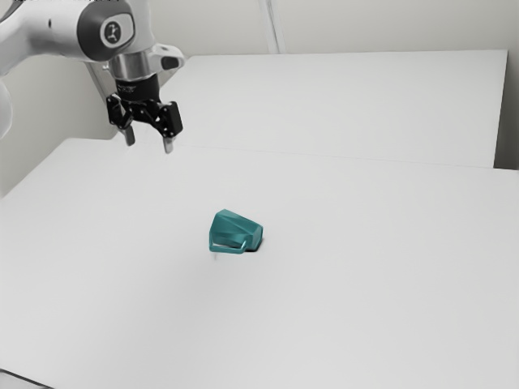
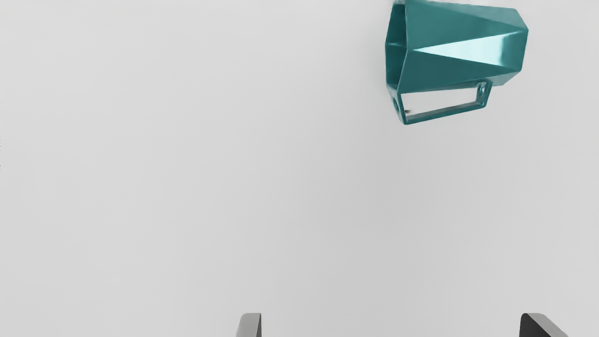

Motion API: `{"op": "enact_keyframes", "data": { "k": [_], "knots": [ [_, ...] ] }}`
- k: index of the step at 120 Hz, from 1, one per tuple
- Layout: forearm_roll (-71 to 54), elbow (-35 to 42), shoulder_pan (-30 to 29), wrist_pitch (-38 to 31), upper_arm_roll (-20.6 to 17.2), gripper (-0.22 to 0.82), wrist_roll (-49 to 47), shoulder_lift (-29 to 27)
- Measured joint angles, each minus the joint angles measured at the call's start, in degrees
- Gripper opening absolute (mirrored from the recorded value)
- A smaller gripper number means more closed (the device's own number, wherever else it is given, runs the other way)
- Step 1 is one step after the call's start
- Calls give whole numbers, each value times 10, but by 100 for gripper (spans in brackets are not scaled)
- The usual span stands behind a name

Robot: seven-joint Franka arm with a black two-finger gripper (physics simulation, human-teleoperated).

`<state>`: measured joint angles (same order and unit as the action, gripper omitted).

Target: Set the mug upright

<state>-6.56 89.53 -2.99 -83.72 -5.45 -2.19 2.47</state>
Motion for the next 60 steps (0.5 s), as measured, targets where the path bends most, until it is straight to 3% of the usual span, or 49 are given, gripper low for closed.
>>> {"op": "enact_keyframes", "data": {
  "k": [9,27,60],
  "knots": [
    [6,11,21,-33,38,60,3,0],
    [29,26,19,-86,55,60,7,19],
    [242,183,26,-229,114,60,76,20]
  ]
}}
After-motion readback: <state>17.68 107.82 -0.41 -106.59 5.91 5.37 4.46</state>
